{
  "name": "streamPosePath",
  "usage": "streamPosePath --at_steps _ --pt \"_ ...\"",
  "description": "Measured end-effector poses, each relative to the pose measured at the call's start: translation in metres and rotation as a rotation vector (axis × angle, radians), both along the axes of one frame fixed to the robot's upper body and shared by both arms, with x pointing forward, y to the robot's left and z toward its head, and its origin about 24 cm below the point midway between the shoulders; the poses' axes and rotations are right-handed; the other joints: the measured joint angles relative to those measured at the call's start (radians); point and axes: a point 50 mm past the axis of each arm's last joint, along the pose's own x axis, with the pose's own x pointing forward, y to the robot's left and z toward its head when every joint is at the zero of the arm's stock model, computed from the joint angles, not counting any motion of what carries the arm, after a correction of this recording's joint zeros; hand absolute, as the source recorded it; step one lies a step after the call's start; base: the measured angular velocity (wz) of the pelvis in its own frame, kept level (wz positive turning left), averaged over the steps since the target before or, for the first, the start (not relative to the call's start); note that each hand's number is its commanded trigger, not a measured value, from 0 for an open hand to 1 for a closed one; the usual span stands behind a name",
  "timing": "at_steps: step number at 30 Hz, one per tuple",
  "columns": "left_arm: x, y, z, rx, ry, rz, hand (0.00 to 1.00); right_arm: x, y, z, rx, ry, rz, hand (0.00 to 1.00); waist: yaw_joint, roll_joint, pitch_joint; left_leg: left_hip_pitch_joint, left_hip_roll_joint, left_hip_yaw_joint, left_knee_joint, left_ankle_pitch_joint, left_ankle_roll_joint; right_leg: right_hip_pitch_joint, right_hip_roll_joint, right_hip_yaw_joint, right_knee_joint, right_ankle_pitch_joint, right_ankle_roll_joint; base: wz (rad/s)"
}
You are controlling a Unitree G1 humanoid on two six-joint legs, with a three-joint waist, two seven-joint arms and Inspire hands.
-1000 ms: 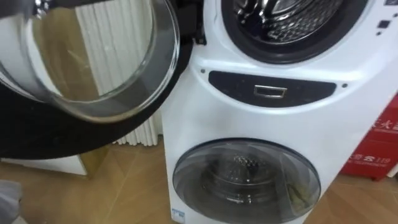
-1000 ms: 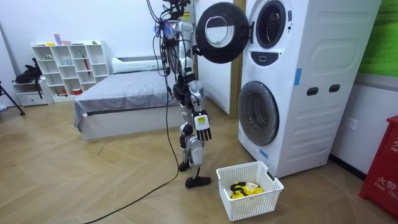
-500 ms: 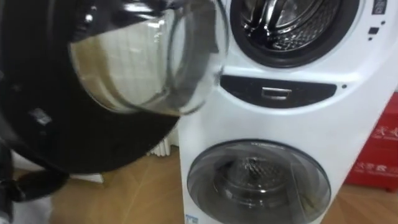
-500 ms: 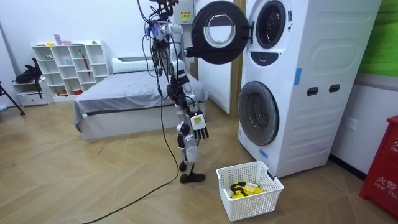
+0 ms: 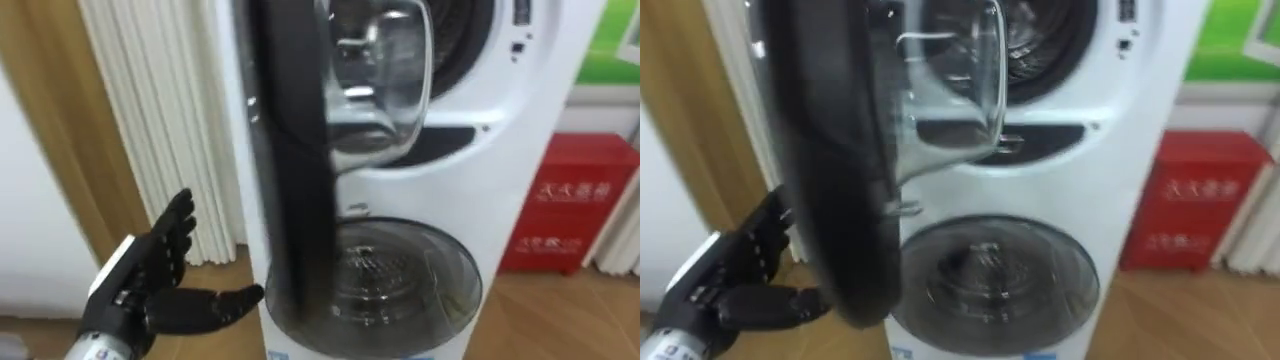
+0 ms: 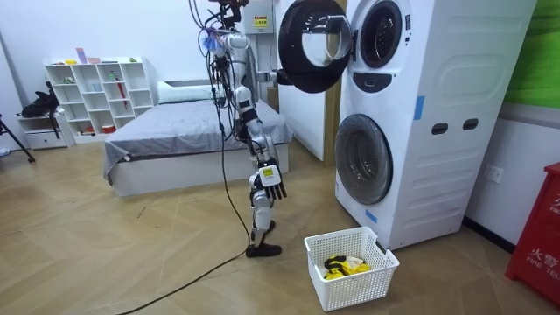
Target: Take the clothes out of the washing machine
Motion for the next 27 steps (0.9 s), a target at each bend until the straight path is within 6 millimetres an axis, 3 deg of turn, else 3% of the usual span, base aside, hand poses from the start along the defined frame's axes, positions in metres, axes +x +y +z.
streamPosePath --at_steps 1,2,3,5,7,9,17,19,21,24,27 --pt "0.000 -0.002 0.000 -0.003 -0.004 -0.021 0.00 0.001 -0.001 0.000 -0.003 -0.005 0.002 0.00 0.000 0.001 0.0009 0.000 0.000 0.000 0.000 0.003 0.005 -0.002 0.003 0.007 -0.001 -0.006 -0.005 -0.15" --pt "0.002 -0.007 0.002 -0.008 -0.017 -0.063 0.00 0.003 -0.001 0.000 -0.006 -0.013 0.004 0.00 0.002 0.003 0.0022 0.001 -0.004 -0.029 0.002 0.012 0.020 -0.004 0.008 0.017 -0.004 -0.011 -0.008 -0.38" --pt "0.002 -0.010 0.003 -0.014 -0.029 -0.091 0.00 0.006 -0.003 0.001 -0.014 -0.017 0.012 0.00 0.012 0.006 0.0035 0.001 -0.019 -0.132 0.001 0.011 0.031 -0.004 0.016 0.024 -0.011 -0.007 -0.009 -0.48" --pt "0.005 -0.013 0.007 -0.013 -0.053 -0.108 0.00 0.017 0.001 0.000 -0.011 -0.048 0.029 0.00 0.001 0.009 0.0054 0.000 -0.024 -0.189 -0.001 0.010 0.032 0.002 0.026 0.026 -0.021 -0.002 -0.016 -0.30" --pt "0.009 -0.021 0.011 -0.022 -0.082 -0.135 0.00 0.026 0.003 0.000 -0.008 -0.085 0.029 0.00 -0.012 0.005 0.0112 0.001 -0.025 -0.196 -0.014 0.012 0.025 0.003 0.030 0.026 -0.035 -0.002 -0.020 -0.02" --pt "0.009 -0.028 0.009 -0.036 -0.086 -0.150 0.00 0.031 0.004 0.001 -0.009 -0.103 0.023 0.00 -0.011 0.006 0.0236 0.001 -0.027 -0.205 -0.023 0.012 0.021 0.000 0.033 0.031 -0.036 -0.006 -0.023 0.04" --pt "0.018 -0.043 0.000 0.024 -0.087 -0.151 0.00 0.044 0.014 -0.002 0.010 -0.124 0.084 0.00 -0.044 0.012 0.0208 0.005 -0.030 -0.246 -0.033 0.006 0.009 0.002 0.040 0.053 -0.051 -0.010 -0.026 -0.13" --pt "0.020 -0.042 -0.009 0.039 -0.063 -0.131 0.00 0.044 0.015 -0.002 0.014 -0.126 0.087 0.00 -0.065 0.012 0.0213 0.015 -0.033 -0.267 -0.035 0.006 0.009 0.011 0.041 0.058 -0.053 -0.010 -0.026 -0.13" --pt "0.027 -0.040 -0.027 0.096 -0.004 -0.086 0.00 0.044 0.021 -0.003 0.028 -0.135 0.085 0.00 -0.087 -0.001 0.0285 0.035 -0.035 -0.281 -0.037 0.006 0.009 0.034 0.042 0.065 -0.066 -0.010 -0.026 -0.17" --pt "0.038 -0.034 -0.048 0.146 0.068 -0.017 0.00 0.046 0.021 -0.003 0.028 -0.145 0.087 0.00 -0.096 -0.004 0.0295 0.039 -0.032 -0.290 -0.038 0.002 0.003 0.030 0.045 0.076 -0.066 -0.010 -0.026 -0.23" --pt "0.047 -0.022 -0.081 0.177 0.187 0.098 0.00 0.046 0.023 -0.002 0.029 -0.161 0.088 0.00 -0.113 -0.006 0.0308 0.055 -0.033 -0.291 -0.050 0.002 0.002 0.032 0.048 0.092 -0.064 -0.009 -0.026 -0.16"
